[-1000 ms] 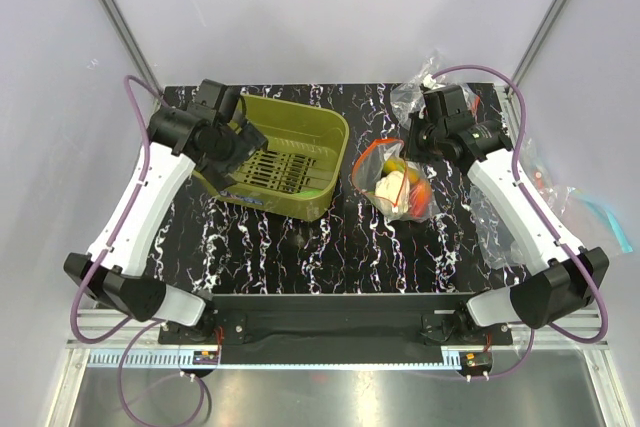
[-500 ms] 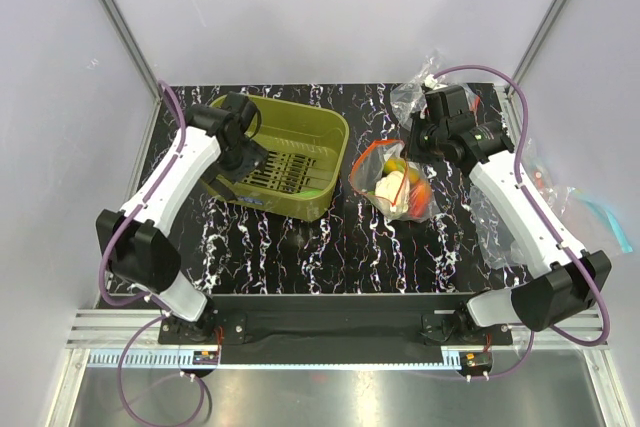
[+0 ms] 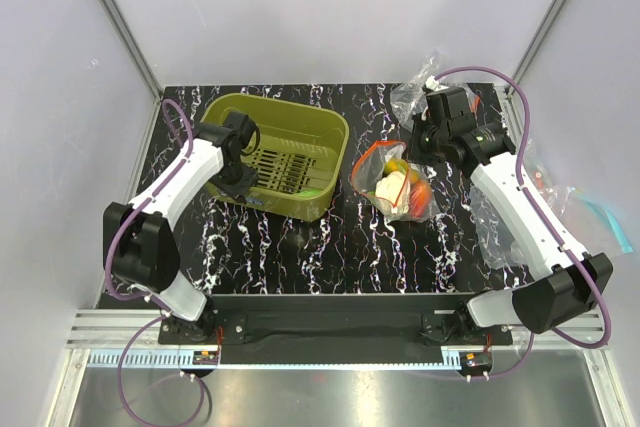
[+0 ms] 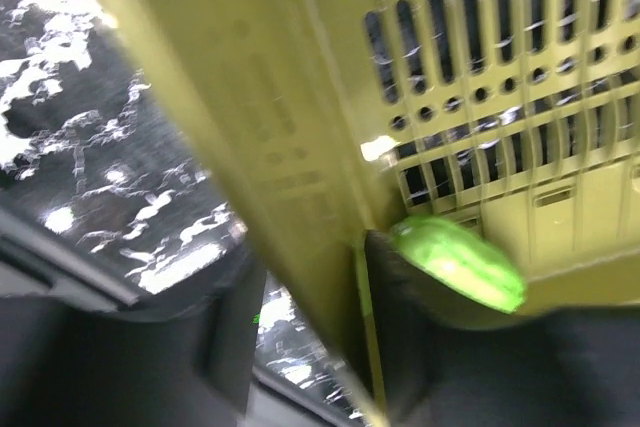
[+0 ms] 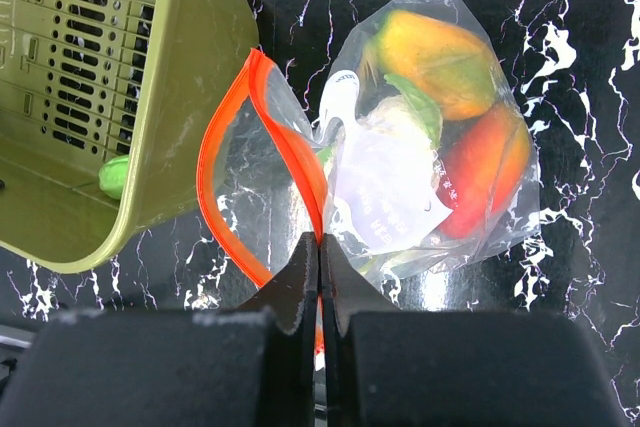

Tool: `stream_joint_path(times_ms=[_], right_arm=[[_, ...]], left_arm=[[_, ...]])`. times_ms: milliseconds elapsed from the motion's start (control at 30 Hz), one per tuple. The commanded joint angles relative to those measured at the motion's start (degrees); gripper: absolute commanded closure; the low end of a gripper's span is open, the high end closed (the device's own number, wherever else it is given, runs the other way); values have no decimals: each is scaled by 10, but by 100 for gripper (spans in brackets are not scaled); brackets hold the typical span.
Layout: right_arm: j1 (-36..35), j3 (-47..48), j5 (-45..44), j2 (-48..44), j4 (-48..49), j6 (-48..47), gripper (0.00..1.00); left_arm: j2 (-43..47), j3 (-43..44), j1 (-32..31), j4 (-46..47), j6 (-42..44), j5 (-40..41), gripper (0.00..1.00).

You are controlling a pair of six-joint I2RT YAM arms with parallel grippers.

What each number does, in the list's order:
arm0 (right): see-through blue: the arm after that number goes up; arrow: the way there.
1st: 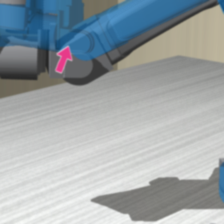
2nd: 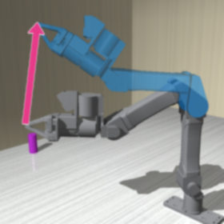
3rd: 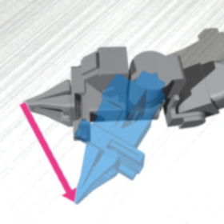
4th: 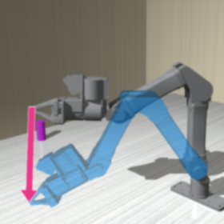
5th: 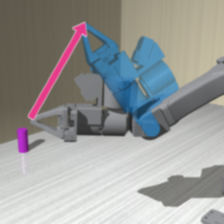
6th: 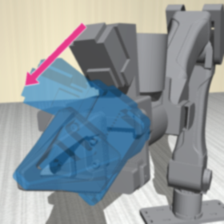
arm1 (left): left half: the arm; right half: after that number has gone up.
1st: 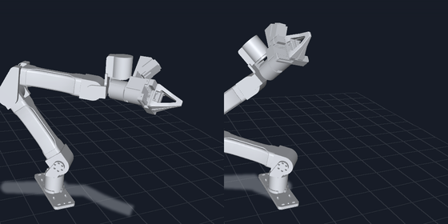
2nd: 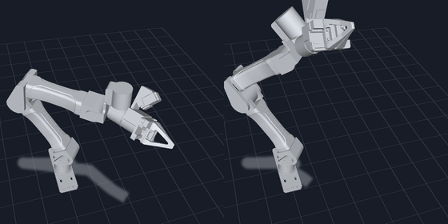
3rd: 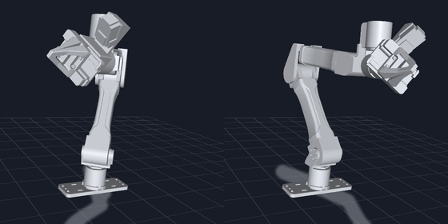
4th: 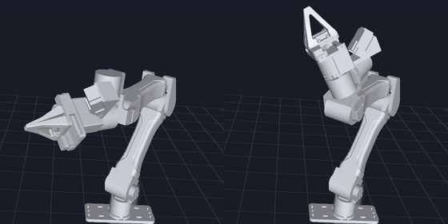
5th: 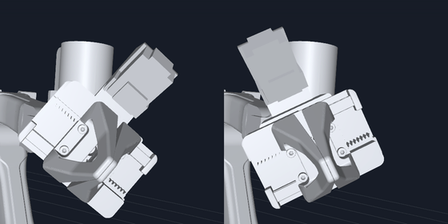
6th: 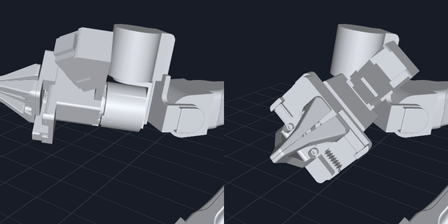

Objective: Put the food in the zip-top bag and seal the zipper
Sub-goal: Adjust the bin at the center of the board.

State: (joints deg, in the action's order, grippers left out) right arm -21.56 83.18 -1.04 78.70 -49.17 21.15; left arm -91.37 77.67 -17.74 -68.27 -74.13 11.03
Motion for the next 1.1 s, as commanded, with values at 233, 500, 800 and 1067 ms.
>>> stream_joint_path(times_ms=[233,500,800,1067], right_arm=[[1,11,-8,-10,10,-7,100],[1,15,-6,-3,10,-7,100],[2,18,-12,-1,4,-12,100],[2,16,-9,3,7,-9,100]], left_arm=[[42,-36,3,110,-7,18,93],[78,-75,3,170,11,38,100],[249,-307,8,503,117,74,100],[309,-365,31,617,223,7,100]])
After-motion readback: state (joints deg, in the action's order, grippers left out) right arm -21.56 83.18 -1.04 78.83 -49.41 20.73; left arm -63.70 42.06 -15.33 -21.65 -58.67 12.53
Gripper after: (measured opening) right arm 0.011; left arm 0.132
